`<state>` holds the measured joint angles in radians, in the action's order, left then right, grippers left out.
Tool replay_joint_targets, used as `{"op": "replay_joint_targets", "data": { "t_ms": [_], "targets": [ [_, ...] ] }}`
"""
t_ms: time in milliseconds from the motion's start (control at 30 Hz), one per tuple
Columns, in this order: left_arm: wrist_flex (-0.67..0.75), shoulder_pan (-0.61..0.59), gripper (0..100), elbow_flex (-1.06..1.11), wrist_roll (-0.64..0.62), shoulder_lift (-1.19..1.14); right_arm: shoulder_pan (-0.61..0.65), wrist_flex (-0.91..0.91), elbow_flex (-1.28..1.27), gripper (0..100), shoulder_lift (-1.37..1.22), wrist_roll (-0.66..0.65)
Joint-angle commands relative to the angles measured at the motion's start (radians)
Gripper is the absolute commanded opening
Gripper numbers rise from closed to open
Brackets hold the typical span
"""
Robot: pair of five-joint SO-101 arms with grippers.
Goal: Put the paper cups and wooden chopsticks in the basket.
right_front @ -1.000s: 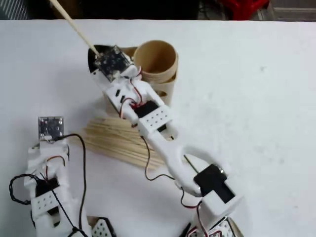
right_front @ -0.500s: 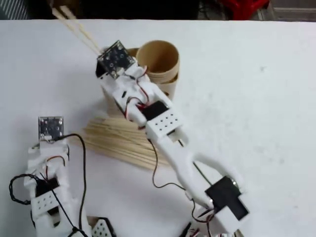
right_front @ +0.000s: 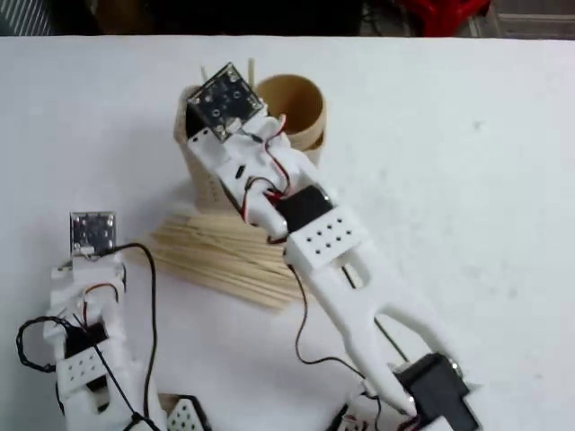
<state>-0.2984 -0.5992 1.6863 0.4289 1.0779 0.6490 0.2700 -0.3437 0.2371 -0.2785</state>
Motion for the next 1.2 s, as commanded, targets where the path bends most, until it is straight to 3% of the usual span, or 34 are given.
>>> {"op": "replay_joint_targets", "data": {
  "t_ms": [0,133,533,833,1000,1167],
  "targets": [
    [0.025,-0.010,15,-0.002,0.005,0.012,-0.008,0.025,0.008,9.4,0.084,-0.009],
    [0.025,-0.010,15,-0.002,0.005,0.012,-0.008,0.087,0.009,9.3,0.150,-0.009],
    [0.025,-0.010,15,-0.002,0.005,0.012,-0.022,0.590,0.025,9.5,0.469,-0.011],
    [0.025,-0.010,15,-0.002,0.005,0.012,-0.217,1.021,0.184,10.4,0.591,-0.014],
    [0.025,-0.010,15,-0.002,0.005,0.012,-0.243,1.176,0.071,19.5,0.547,-0.137],
    [0.025,-0.010,15,-0.002,0.005,0.012,-0.188,1.178,-0.155,17.4,0.499,-0.322]
  ]
}}
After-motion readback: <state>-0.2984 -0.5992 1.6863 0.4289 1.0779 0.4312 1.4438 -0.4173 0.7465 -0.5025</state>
